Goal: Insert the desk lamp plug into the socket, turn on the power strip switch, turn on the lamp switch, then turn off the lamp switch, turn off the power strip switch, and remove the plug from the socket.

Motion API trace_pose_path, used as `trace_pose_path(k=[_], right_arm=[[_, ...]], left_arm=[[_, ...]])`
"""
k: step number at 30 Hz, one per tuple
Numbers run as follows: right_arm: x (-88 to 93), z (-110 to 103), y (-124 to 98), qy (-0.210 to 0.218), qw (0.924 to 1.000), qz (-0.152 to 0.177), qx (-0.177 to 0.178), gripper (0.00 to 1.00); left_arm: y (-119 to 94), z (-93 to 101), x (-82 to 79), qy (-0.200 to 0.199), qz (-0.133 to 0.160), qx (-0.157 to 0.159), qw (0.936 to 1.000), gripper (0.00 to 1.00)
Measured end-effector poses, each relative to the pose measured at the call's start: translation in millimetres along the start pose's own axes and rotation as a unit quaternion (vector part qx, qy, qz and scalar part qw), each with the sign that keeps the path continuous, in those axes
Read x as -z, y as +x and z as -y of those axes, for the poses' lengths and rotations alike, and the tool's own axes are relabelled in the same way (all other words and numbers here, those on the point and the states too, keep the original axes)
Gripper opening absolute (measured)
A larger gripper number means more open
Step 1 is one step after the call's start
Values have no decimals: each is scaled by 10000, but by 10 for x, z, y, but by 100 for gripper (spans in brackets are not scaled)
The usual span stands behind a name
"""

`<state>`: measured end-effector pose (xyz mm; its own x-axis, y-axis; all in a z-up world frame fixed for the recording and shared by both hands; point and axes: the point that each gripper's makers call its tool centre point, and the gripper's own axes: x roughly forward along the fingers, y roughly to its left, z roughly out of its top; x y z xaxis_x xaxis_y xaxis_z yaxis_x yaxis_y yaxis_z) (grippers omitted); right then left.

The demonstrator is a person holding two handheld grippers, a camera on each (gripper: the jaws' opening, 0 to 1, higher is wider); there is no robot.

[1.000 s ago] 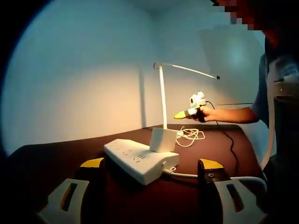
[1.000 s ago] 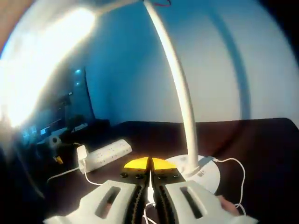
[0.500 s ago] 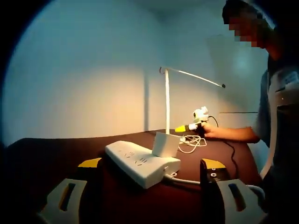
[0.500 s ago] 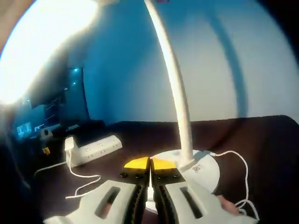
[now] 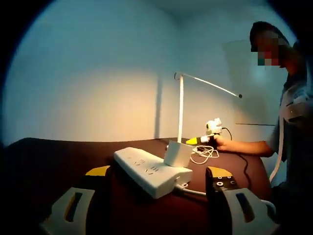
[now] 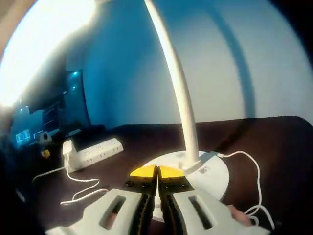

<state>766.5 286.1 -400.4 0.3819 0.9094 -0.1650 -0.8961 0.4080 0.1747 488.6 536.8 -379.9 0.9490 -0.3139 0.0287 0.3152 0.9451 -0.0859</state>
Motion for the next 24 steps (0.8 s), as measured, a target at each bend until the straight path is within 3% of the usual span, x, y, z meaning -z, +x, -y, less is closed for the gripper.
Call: trace_pose_path(k=[8, 24], right_arm=[[114, 31, 32, -441, 9984, -320, 160, 4], [135, -2, 33, -951, 9940, -483, 228, 3]], left_arm=[[2, 11, 9, -72, -23, 18, 10000, 73], [10, -9, 18, -148, -40, -49, 9999, 71]])
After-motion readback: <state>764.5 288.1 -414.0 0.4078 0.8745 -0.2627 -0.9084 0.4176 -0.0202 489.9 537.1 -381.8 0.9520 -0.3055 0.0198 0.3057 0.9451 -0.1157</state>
